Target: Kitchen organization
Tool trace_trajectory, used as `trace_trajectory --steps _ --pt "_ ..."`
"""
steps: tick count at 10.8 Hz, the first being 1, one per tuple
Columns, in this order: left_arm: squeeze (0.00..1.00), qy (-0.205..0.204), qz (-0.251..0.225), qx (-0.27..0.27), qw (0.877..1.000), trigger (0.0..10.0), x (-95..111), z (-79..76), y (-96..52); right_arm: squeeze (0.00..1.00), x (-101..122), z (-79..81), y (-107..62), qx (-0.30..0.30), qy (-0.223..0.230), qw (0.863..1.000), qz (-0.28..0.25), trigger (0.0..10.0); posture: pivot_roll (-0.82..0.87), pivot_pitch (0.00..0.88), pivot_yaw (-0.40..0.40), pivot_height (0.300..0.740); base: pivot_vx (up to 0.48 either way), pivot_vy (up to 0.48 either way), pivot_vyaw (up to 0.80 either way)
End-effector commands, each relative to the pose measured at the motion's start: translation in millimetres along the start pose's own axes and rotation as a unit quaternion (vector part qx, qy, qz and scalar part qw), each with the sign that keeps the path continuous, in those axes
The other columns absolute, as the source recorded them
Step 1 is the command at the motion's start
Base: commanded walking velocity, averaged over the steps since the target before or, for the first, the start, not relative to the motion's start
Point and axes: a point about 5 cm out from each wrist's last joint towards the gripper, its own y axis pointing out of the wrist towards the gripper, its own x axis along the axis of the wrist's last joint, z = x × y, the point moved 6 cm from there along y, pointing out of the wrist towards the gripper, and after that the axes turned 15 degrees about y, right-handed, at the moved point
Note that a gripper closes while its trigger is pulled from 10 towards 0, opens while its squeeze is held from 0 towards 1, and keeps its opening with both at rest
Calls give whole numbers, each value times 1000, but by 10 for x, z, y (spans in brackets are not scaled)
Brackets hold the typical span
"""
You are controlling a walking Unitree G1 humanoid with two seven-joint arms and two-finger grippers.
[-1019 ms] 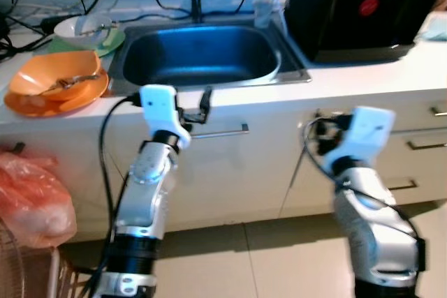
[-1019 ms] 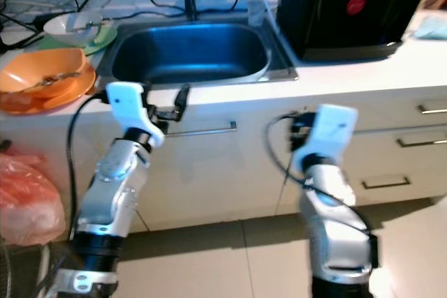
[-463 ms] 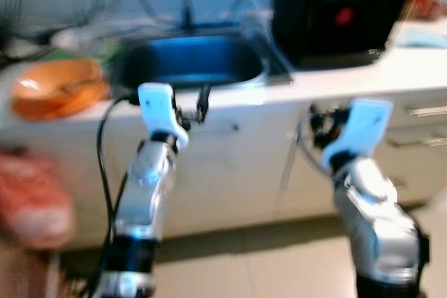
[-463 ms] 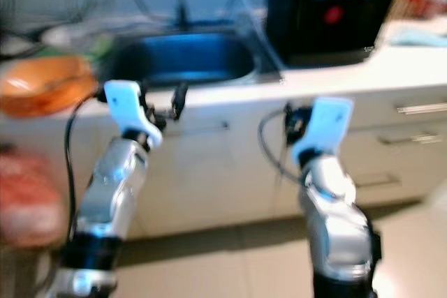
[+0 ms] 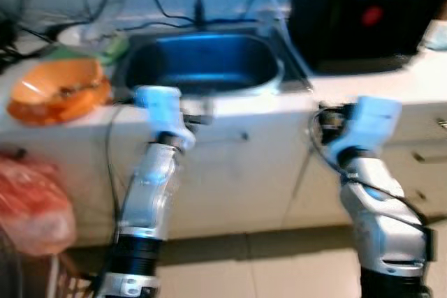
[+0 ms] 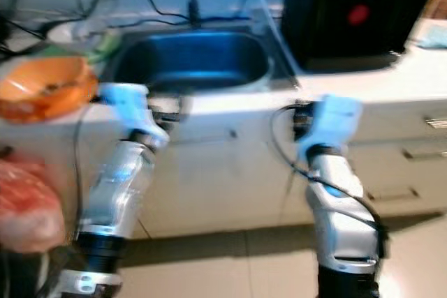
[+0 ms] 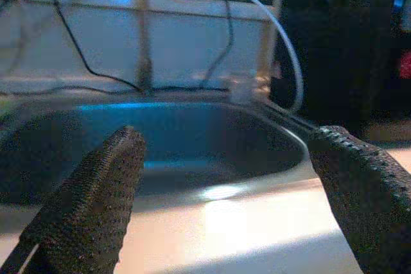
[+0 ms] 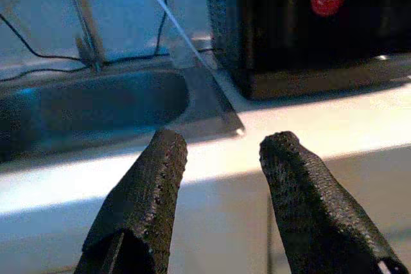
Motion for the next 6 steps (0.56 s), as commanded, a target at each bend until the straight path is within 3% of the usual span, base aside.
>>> trace_trajectory --steps 1,6 --pt "0 12 1 16 1000 10000 4 140 -5 0 27 118 10 20 0 1000 -8 10000 -57 0 41 740 401 0 0" --pt "0 15 6 13 1000 10000 -19 139 1 0 150 111 42 20 -25 999 -38 10000 -59 0 44 740 406 0 0"
